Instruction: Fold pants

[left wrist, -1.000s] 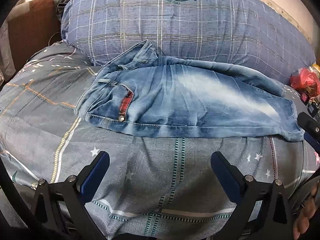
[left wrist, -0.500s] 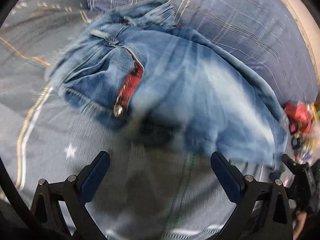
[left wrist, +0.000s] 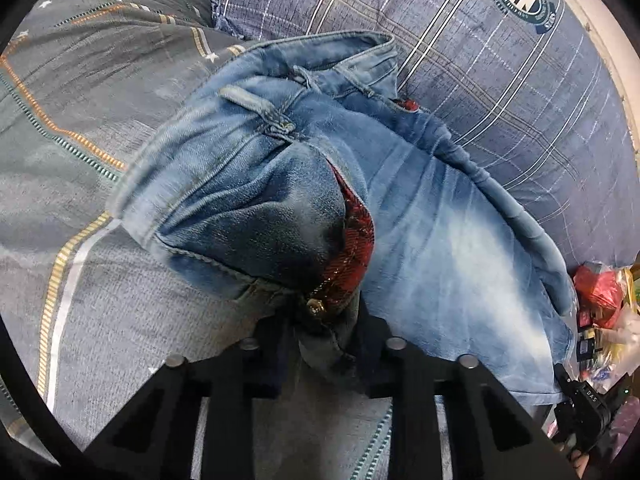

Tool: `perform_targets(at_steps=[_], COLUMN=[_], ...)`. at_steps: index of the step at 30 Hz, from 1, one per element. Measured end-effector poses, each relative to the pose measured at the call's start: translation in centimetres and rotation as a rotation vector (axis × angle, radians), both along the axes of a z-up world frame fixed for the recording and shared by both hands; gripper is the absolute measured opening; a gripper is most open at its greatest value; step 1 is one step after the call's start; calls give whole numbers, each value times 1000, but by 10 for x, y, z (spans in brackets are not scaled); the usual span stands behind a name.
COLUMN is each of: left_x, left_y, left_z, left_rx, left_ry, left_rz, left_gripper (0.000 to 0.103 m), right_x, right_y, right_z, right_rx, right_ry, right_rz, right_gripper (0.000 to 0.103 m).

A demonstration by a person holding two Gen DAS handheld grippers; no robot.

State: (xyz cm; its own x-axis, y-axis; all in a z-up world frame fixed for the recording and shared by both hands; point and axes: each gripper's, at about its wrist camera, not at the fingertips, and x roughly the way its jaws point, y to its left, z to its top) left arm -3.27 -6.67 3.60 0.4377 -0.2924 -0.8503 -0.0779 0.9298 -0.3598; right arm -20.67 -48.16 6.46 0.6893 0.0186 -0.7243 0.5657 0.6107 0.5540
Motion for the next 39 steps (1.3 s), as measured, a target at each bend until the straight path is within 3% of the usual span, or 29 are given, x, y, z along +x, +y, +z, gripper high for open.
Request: perform_targets(at_steps=[6, 13, 19, 22, 24, 25, 28, 29, 30, 31, 35, 39], left_x=[-32, -84, -120, -114, -110, -110, -116, -119, -128, -133, -161, -184], left_y=[1, 16, 5, 2, 7, 8, 3, 1, -2, -2, -5, -14], left_z=[12, 17, 17, 2, -4, -5, 3, 7, 13, 16, 37, 55], left_rx=[93, 138, 223, 225, 163, 139, 143, 161, 190, 210, 266, 296], left_ry=[-45, -76, -80, -30, -13, -15, -59, -81, -104, -124, -238, -349], left_rz=[2, 39, 23, -15, -18, -23, -51, -54, -44, -29, 10, -15], left_gripper=[21, 18, 18, 28, 51, 55, 60, 60, 60, 60, 61, 71], right_x=[4, -21, -32, -31, -28, -28, -41, -45, -50, -53, -65, -58], right_y=[28, 38, 46, 46, 41, 36, 24, 23, 23, 23, 31, 38], right_z=[23, 24, 43, 39, 26, 19, 18, 23, 30, 38, 69, 74], right_rx=[-181, -172, -285, -290, -264, -224, -177, -192, -220, -262, -407, -403], right_ry=[16, 47, 51, 88, 145, 162, 116, 96, 77, 64, -35, -104], right_rz=[79, 68, 49, 39, 30, 20, -53, -79, -102, -129, -179, -131], right_gripper=[8, 8, 8, 8, 9, 9, 23, 42, 75, 87, 91, 91])
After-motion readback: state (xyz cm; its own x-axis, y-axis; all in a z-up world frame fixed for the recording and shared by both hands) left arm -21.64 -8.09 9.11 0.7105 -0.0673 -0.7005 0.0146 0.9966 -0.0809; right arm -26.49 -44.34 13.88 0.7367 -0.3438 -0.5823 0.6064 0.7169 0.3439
